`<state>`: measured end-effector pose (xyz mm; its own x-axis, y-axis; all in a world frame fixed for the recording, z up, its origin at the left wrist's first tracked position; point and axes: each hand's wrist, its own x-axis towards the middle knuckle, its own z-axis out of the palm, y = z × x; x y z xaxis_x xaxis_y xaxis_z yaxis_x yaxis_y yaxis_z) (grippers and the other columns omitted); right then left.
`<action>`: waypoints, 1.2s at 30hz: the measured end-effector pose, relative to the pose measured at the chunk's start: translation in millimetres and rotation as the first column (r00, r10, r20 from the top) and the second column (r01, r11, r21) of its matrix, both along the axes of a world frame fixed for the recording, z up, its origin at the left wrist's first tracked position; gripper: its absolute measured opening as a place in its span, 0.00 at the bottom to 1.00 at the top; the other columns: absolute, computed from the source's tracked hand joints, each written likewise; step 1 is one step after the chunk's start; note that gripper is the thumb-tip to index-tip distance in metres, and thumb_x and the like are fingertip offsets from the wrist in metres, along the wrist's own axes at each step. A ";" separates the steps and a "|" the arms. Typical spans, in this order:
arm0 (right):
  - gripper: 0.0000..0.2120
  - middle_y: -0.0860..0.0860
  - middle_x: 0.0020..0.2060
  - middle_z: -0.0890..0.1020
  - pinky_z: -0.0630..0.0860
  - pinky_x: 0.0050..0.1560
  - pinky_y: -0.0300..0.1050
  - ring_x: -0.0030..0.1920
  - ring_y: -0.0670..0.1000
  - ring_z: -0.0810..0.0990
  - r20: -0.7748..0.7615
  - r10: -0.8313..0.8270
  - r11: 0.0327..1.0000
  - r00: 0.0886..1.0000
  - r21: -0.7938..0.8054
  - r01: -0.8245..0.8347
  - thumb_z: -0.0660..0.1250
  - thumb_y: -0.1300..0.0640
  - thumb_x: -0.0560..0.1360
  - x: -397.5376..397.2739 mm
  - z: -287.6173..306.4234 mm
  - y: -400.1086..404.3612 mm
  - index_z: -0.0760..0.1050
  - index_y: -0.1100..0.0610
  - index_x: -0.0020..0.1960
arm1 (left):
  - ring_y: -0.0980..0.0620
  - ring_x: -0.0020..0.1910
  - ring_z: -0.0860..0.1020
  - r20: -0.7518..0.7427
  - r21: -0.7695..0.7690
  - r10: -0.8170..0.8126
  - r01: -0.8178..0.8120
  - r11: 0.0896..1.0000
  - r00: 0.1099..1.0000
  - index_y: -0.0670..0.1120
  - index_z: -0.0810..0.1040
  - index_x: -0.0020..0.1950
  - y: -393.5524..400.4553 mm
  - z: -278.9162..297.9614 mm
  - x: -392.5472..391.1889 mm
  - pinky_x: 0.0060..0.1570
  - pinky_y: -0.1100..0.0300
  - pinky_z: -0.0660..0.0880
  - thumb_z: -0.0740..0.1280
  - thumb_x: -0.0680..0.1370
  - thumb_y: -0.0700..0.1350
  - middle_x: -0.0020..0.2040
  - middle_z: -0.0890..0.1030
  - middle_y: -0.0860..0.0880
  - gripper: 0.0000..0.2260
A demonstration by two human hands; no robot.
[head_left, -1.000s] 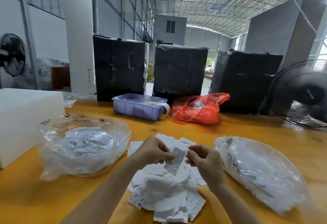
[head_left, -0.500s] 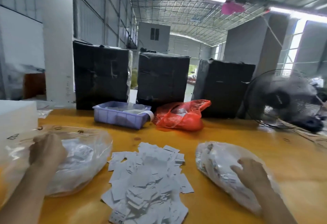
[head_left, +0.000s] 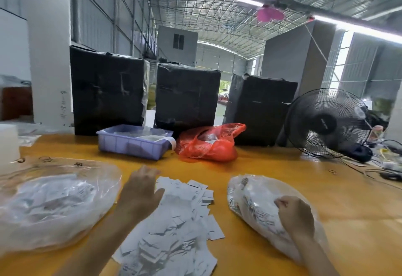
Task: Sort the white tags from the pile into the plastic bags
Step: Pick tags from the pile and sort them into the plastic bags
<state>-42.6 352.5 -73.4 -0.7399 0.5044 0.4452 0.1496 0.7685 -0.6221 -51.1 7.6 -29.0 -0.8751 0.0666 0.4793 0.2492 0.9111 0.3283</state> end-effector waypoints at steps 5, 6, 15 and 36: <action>0.02 0.59 0.33 0.84 0.66 0.36 0.42 0.36 0.61 0.81 -0.411 0.017 1.000 0.911 0.008 -0.015 0.74 0.69 0.67 11.2 22.0 -27.3 0.83 0.65 0.40 | 0.53 0.62 0.72 0.046 0.153 -0.214 0.204 0.967 0.976 0.48 0.74 0.65 27.7 -18.0 4.6 0.60 0.66 0.66 0.67 0.77 0.48 0.63 0.75 0.51 0.17; 0.03 0.56 0.31 0.83 0.68 0.34 0.41 0.33 0.58 0.81 -0.455 0.089 0.995 0.886 -0.004 -0.102 0.75 0.69 0.66 13.1 27.1 -38.9 0.83 0.64 0.38 | 0.55 0.58 0.75 0.056 0.244 -0.256 0.236 0.941 0.965 0.48 0.75 0.63 30.8 -19.1 5.9 0.56 0.67 0.68 0.68 0.76 0.49 0.61 0.77 0.52 0.16; 0.15 0.54 0.22 0.76 0.65 0.21 0.39 0.19 0.47 0.70 -0.239 0.697 0.546 0.676 -0.434 -0.716 0.68 0.60 0.75 29.5 21.7 -153.6 0.75 0.62 0.31 | 0.52 0.40 0.83 0.267 0.811 -0.649 0.198 0.551 0.712 0.45 0.75 0.60 35.4 -17.3 15.6 0.38 0.64 0.76 0.78 0.65 0.47 0.45 0.84 0.45 0.26; 0.14 0.48 0.49 0.80 0.70 0.53 0.40 0.53 0.47 0.72 0.313 0.627 0.704 0.713 0.164 -0.691 0.69 0.45 0.72 14.7 -8.0 -157.6 0.80 0.54 0.50 | 0.53 0.32 0.74 0.395 0.763 -0.376 -0.070 0.643 0.838 0.41 0.82 0.40 -9.3 -20.0 -2.7 0.31 0.66 0.72 0.73 0.72 0.39 0.32 0.79 0.47 0.03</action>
